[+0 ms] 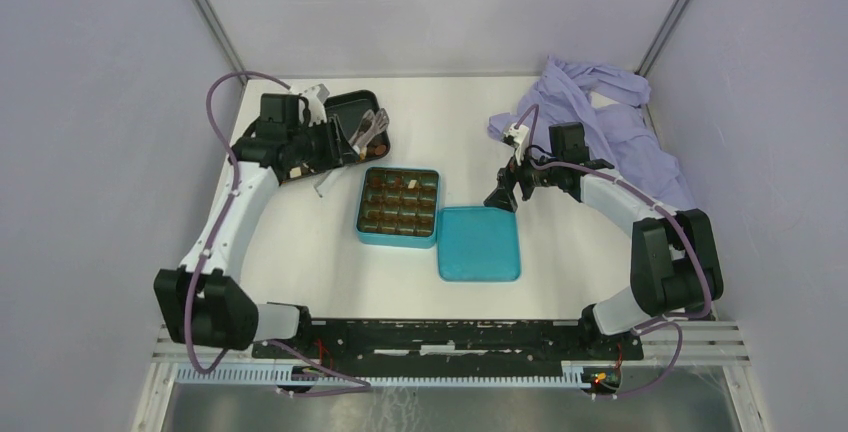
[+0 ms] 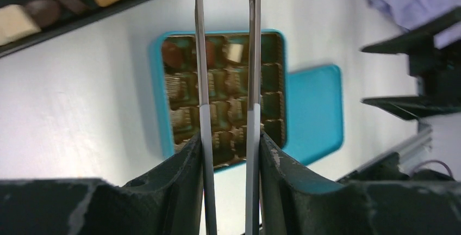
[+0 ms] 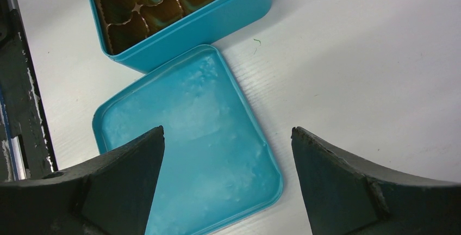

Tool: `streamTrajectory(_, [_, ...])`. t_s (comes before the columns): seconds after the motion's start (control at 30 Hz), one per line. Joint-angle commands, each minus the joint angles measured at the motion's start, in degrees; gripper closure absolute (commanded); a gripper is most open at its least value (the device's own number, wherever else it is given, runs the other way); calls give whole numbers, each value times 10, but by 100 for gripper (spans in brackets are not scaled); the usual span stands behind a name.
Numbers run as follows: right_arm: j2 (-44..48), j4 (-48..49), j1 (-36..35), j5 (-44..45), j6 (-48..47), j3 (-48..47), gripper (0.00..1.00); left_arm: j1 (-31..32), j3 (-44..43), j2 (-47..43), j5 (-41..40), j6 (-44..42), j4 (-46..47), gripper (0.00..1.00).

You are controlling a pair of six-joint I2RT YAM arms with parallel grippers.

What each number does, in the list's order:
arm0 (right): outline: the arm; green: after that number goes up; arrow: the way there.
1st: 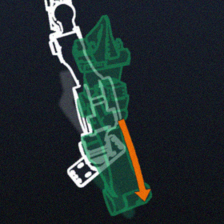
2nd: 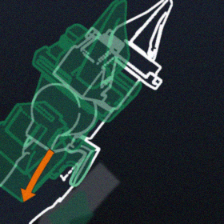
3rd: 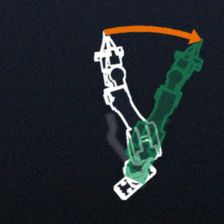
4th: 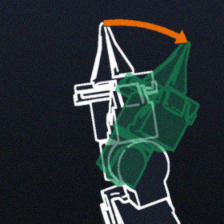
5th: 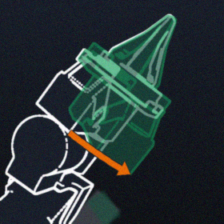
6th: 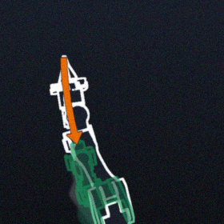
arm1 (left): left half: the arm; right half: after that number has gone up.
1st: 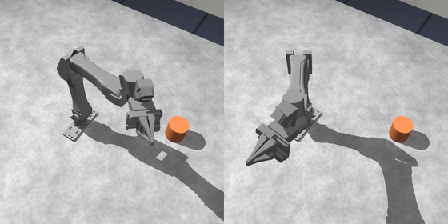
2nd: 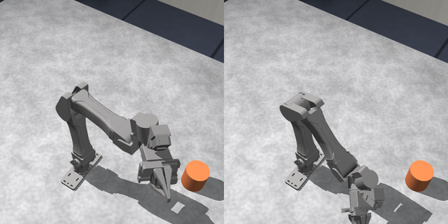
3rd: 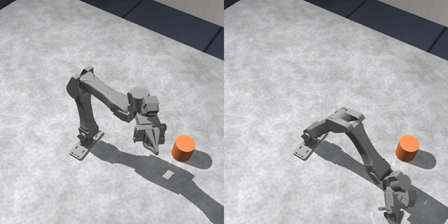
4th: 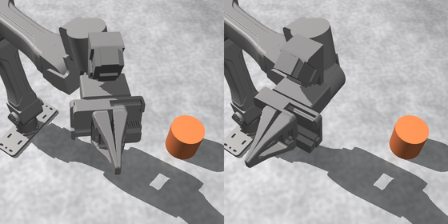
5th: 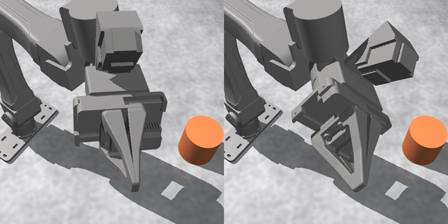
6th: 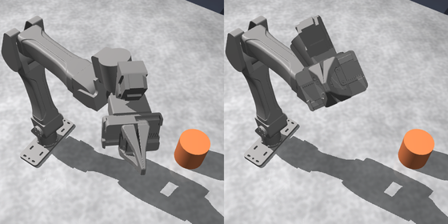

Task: Pack the chocolate
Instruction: Place the fake chocolate in the packing box.

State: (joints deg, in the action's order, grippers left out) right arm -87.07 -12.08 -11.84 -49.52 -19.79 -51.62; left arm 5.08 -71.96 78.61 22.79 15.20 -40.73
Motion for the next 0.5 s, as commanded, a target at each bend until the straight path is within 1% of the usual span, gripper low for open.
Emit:
streamTrajectory(0.0, [11,21,1,-2,8,0,7,42,50,-80,73,76,84,98])
streamTrajectory(0.07, [12,30,1,15,18,3,7,71,69,-97,60,89,83,98])
streamTrajectory(0.2, [12,46,1,59,43,9,7,133,94,-118,7,115,83,98])
streamTrajectory(0.47, [10,82,1,182,121,18,7,228,99,-114,-68,160,76,98])
